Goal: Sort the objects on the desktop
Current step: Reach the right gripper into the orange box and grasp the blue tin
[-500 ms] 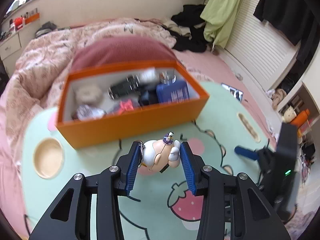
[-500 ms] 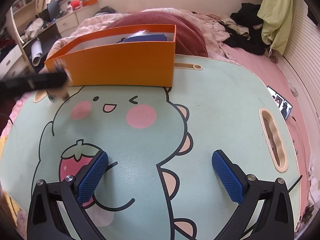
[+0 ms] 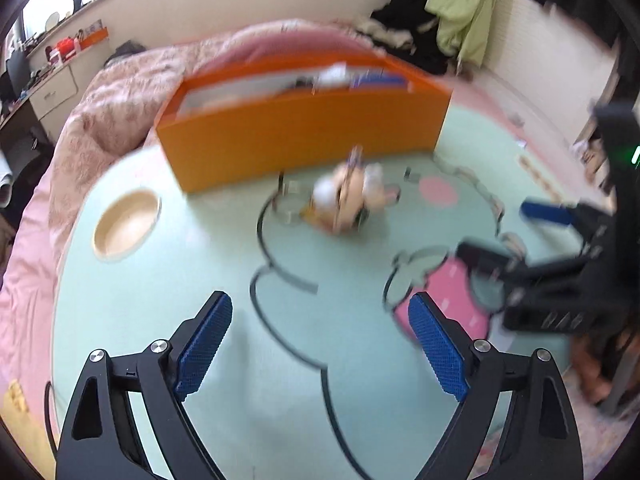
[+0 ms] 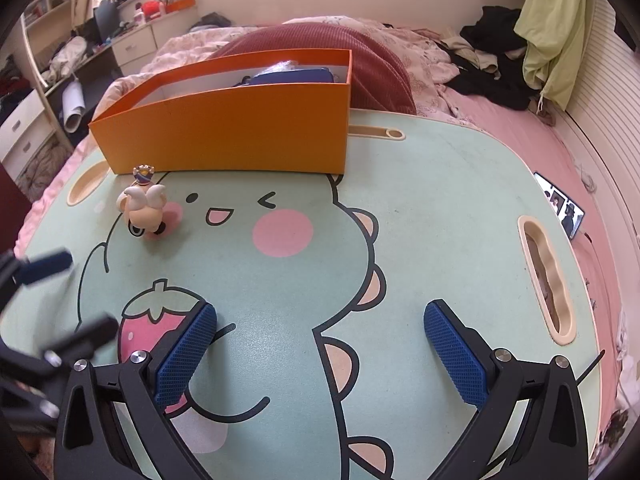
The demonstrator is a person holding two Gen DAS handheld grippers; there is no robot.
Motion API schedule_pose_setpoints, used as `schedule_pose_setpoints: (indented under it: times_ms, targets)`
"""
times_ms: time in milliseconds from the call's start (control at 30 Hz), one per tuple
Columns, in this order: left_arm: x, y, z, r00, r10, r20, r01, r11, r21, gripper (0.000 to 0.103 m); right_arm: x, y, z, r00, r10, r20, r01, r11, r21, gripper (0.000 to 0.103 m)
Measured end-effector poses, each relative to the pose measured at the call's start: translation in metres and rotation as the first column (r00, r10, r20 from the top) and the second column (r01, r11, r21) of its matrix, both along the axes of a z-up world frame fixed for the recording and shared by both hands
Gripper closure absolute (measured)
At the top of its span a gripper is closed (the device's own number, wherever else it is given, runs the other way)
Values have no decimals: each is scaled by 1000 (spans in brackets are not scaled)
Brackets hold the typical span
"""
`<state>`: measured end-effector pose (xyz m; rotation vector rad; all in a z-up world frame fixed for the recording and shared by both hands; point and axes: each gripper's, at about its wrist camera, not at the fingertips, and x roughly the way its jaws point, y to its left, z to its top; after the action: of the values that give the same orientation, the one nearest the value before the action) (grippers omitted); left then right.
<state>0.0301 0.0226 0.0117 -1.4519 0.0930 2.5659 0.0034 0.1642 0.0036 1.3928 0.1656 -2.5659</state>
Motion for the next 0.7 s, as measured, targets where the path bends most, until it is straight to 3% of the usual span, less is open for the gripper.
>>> schedule_pose_setpoints:
  times_ms: [33,200,333,567,633,700]
  targets:
    - [4,1,-4,1000,1,-19,-1,1000,-8,0,0,0,0,1000,1,-1,-1,1000,1,0]
    - [0,-1,-11,1000,9,-2,-9,1000,1,0,-5,-2,0,1000,7,0,-7,1000,-1,0]
    - [2,-5,-14,1000,8,-7,-8,1000,11,0,-12,-8,7,998,59,11,-59,996,-67,2]
    - [1,0,-10,1000,11,-12,-11,1000,9,0,-51,-18,91,984,101,-147,-122,983,-137,4]
    - [1,1,-9,1000,11,-12,-11,1000,9,0,-78,-29,100,986,97,-139,-113,987,-112,5]
    - [2,1,-9,1000,12,-12,-11,1000,9,0,-104,-42,96,991,101,-91,-110,990,-92,13]
